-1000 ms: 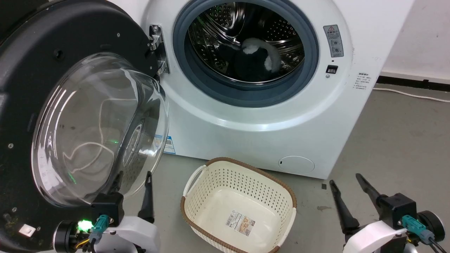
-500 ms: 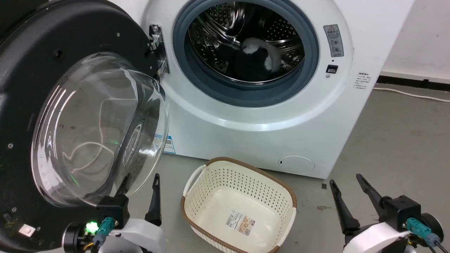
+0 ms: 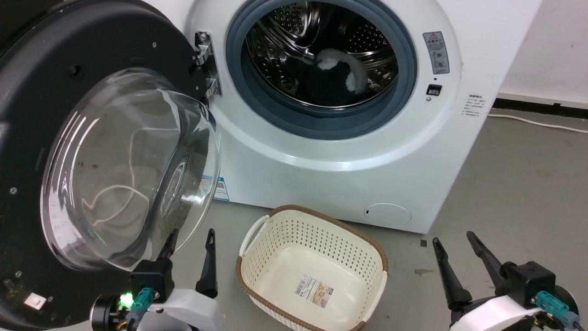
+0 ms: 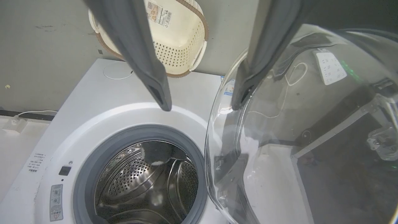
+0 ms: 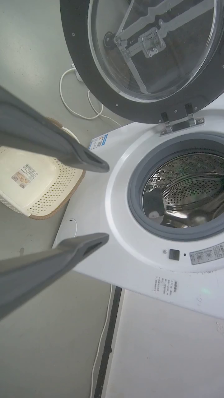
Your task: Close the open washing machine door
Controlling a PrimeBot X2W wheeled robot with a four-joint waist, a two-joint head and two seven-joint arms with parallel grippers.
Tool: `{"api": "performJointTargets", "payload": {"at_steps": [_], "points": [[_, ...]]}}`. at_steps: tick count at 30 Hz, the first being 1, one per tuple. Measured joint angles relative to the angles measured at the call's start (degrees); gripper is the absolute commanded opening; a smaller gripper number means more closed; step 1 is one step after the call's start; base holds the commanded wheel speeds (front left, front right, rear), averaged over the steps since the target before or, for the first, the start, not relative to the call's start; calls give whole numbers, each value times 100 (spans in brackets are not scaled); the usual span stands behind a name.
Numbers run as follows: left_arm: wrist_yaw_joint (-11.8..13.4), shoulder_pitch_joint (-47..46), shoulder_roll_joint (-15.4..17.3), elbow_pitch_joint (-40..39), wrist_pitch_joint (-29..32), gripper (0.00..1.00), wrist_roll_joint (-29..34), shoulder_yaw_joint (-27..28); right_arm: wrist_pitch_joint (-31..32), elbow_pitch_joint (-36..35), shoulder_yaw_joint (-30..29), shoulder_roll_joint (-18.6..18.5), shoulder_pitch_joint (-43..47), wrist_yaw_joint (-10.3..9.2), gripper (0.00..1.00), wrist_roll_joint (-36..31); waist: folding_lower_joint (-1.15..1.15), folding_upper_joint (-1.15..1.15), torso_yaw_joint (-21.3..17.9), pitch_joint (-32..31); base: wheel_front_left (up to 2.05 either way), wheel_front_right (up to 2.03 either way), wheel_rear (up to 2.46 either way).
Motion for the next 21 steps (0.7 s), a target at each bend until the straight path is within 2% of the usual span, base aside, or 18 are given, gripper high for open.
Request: {"api": "performJointTargets", "payload": {"at_steps": [15, 17, 21], "points": [[46, -4, 0, 104, -160, 100, -218, -158, -171, 69, 13, 0, 59, 0, 100, 246, 0, 0, 10, 11, 0, 0, 0], [51, -5, 0, 118, -168, 0, -279, -192, -188, 87, 23, 0, 62, 0, 100, 282, 0, 0, 12, 14, 0, 0, 0], [46, -23, -2, 115, -241, 0, -354, -260, -248, 136, 45, 0, 123, 0, 100, 355, 0, 0, 29, 17, 0, 0, 0]]}}
